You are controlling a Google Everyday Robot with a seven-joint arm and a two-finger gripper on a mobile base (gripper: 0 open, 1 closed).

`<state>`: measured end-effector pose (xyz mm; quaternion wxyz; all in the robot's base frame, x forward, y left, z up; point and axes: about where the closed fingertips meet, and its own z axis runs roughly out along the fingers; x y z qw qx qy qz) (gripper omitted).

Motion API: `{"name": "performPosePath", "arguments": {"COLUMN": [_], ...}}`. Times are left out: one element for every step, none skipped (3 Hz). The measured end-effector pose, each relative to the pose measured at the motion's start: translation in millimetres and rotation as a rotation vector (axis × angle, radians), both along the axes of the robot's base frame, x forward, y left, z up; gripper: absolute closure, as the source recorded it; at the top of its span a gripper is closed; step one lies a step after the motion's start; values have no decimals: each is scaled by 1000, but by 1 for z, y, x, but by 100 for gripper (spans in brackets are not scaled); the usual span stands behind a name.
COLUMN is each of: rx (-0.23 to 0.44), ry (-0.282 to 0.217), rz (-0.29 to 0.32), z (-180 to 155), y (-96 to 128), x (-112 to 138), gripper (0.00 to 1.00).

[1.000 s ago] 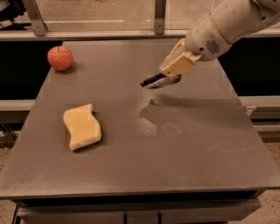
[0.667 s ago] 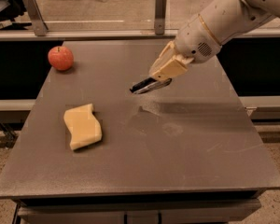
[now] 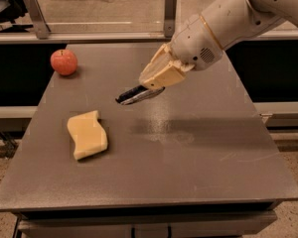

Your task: Move rxbar blueberry near sponge

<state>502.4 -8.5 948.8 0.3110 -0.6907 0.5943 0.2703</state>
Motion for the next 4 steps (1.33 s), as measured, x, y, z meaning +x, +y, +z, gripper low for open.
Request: {"name": "performPosePath", "arguments": {"rx": [48, 30, 30, 30], "ry": [-4, -25, -25, -26], "rz": [81, 111, 114, 117], "z": [1, -3, -2, -2], "y": [20, 30, 31, 33], "x": [-20, -30, -30, -31], "gripper": [97, 74, 51, 28]}}
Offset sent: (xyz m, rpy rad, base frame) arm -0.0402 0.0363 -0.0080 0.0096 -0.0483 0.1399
